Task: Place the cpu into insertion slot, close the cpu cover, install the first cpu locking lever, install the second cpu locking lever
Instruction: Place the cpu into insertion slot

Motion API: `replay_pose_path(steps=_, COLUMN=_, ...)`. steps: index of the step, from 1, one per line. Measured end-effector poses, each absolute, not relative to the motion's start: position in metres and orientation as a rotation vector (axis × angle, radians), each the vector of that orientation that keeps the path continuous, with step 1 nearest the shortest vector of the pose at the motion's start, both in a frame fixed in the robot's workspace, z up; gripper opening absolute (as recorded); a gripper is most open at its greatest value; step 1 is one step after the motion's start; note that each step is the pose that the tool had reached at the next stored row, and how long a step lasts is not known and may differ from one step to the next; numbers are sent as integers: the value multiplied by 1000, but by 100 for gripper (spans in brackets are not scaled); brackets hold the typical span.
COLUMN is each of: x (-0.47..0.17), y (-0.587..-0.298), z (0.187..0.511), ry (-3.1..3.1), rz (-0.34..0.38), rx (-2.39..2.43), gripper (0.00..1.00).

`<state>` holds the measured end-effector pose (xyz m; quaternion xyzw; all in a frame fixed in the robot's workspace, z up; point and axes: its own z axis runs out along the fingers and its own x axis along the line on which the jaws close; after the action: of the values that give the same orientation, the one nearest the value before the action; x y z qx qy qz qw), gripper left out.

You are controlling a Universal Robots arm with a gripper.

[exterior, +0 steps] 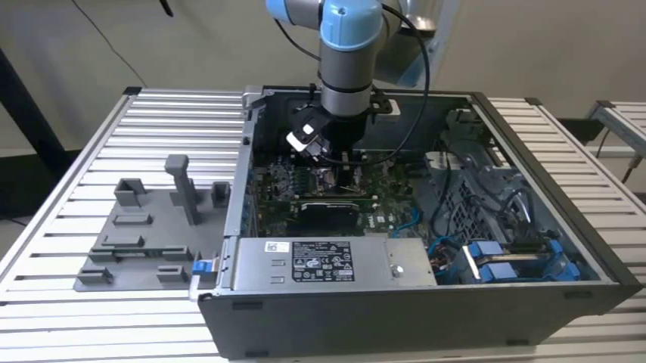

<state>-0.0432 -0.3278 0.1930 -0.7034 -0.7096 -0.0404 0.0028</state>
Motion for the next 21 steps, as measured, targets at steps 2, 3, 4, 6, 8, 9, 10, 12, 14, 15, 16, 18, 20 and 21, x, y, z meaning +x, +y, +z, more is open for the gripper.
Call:
replay_pose_path(steps=2, x=-43, y=-328, z=193, ry=-2225, rz=-127, rx=-2206, gripper=55)
replay_pose_path(steps=3, x=-43, y=-328, z=193, ry=-2225, rz=-127, rx=-2206, gripper=55)
replay_pose_path(steps=4, x=-43, y=-328, z=193, ry=-2225, rz=-127, rx=-2206, gripper=55)
replay_pose_path(steps=6, x=-43, y=-328, z=193, ry=-2225, rz=-126, rx=-2206, gripper=55)
replay_pose_path(steps=8, x=-43, y=-328, z=193, ry=-2225, rz=-128, rx=-2206, gripper=55)
replay_pose_path(steps=9, x=-43, y=-327, z=192, ry=-2224, rz=-133, rx=-2205, gripper=55)
replay_pose_path(steps=10, x=-43, y=-327, z=192, ry=-2225, rz=-132, rx=-2205, gripper=61)
replay_pose_path(steps=12, x=-43, y=-327, z=192, ry=-2225, rz=-130, rx=-2205, gripper=68)
replay_pose_path(steps=14, x=-43, y=-327, z=192, ry=-2225, rz=-129, rx=-2206, gripper=68)
replay_pose_path(steps=15, x=-43, y=-327, z=192, ry=-2225, rz=-129, rx=-2206, gripper=68)
replay_pose_path(steps=16, x=-43, y=-327, z=194, ry=-2225, rz=-128, rx=-2206, gripper=68)
replay_pose_path(steps=18, x=-43, y=-327, z=200, ry=-2225, rz=-128, rx=-2206, gripper=68)
replay_pose_path(steps=20, x=-43, y=-327, z=210, ry=-2225, rz=-127, rx=-2206, gripper=68)
replay_pose_path(steps=21, x=-43, y=-327, z=214, ry=-2225, rz=-127, rx=-2206, gripper=68)
